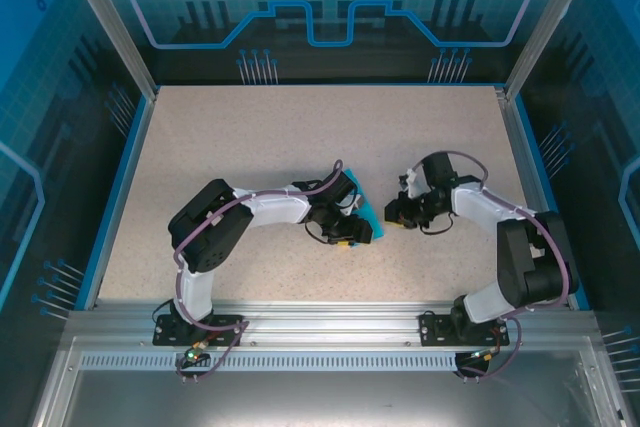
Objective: Fold a paper plane with a square sheet of paper (fold left side to right side)
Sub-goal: Hold the square sheet of paper at the center of the table, then first fold the square sheet of paper in half at the center of the table.
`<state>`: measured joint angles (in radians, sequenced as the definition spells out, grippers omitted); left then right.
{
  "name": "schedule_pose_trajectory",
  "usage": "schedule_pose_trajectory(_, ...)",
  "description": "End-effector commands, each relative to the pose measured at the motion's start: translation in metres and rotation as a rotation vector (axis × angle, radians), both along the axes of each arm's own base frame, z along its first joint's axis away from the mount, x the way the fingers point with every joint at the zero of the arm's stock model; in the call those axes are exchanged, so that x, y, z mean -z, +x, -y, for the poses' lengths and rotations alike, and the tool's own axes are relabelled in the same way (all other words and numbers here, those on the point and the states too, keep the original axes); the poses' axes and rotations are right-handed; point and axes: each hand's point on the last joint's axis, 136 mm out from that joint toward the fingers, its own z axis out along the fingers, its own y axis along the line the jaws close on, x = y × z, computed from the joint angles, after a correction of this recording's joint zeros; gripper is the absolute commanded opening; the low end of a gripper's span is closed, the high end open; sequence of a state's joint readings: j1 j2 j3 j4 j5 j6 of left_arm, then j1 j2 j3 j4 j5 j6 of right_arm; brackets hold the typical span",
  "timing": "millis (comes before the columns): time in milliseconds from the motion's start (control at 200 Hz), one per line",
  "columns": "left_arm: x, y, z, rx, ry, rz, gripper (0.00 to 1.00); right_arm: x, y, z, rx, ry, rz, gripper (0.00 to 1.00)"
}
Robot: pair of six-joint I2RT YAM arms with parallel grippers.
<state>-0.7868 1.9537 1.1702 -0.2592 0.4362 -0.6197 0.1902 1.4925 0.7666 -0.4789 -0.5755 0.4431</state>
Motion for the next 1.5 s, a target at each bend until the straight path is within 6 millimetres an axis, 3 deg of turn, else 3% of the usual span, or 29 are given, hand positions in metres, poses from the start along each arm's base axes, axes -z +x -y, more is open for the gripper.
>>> schedule_pose_trajectory(0, 0.02, -0.006, -0.016, -0.013, 0.104, -0.029, 0.55, -0.007, -0.013, -0.014, -0.05, 0.073, 0.021, 0.14)
schedule_pose_trajectory(310, 0.019, -0.005, -0.017, -0.012, 0.108, -0.024, 0.55, 0.006, -0.01, -0.041, -0.122, 0.068, -0.014, 0.14)
schedule_pose_trajectory(495, 0.014, -0.005, -0.017, -0.009, 0.101, -0.011, 0.56, 0.035, -0.007, -0.029, -0.098, -0.053, -0.075, 0.13)
schedule_pose_trajectory(780, 0.006, -0.001, -0.012, -0.006, 0.079, 0.003, 0.56, 0.061, -0.011, -0.008, -0.063, -0.198, -0.151, 0.13)
schedule_pose_trajectory(1211, -0.06, 0.038, -0.002, -0.039, -0.11, 0.09, 0.59, 0.079, -0.021, 0.005, -0.056, -0.283, -0.221, 0.13)
schedule_pose_trajectory(1496, -0.045, 0.056, -0.002, -0.04, -0.094, 0.09, 0.58, 0.08, -0.02, 0.008, -0.041, -0.299, -0.224, 0.12)
